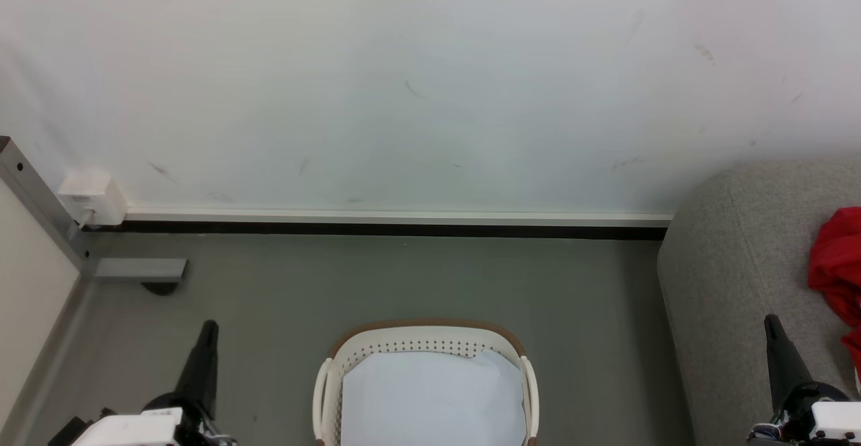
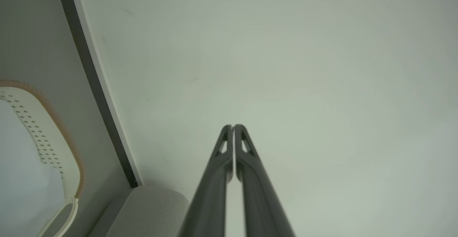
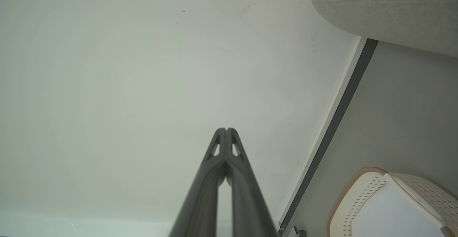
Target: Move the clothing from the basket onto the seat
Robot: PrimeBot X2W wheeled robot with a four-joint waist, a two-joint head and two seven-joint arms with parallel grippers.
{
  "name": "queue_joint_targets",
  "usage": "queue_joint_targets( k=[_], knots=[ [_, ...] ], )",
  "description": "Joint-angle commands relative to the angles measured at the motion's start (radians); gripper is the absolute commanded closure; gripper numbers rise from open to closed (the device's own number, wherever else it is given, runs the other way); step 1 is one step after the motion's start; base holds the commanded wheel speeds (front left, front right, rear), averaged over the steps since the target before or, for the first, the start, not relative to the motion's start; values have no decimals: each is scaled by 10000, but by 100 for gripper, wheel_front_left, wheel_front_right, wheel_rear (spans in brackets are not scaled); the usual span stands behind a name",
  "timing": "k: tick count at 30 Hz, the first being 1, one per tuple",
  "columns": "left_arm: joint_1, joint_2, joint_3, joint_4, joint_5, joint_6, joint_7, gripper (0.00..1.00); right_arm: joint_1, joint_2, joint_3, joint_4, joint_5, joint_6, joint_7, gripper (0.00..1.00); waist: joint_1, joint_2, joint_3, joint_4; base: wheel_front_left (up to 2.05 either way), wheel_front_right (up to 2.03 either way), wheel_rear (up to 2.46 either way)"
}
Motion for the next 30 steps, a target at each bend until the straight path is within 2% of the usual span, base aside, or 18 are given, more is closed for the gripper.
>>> queue_joint_targets(
  k=[1, 30],
  knots=[
    [-68, 20, 19, -40, -136, -47, 41, 100, 100, 4, -42, -62, 18, -21, 30, 100, 0, 0, 0, 0, 0, 0, 0],
    [-68, 21, 18, -40, -137, -47, 40, 100, 101, 4, -40, -62, 19, -21, 29, 100, 0, 0, 0, 0, 0, 0, 0]
  ],
)
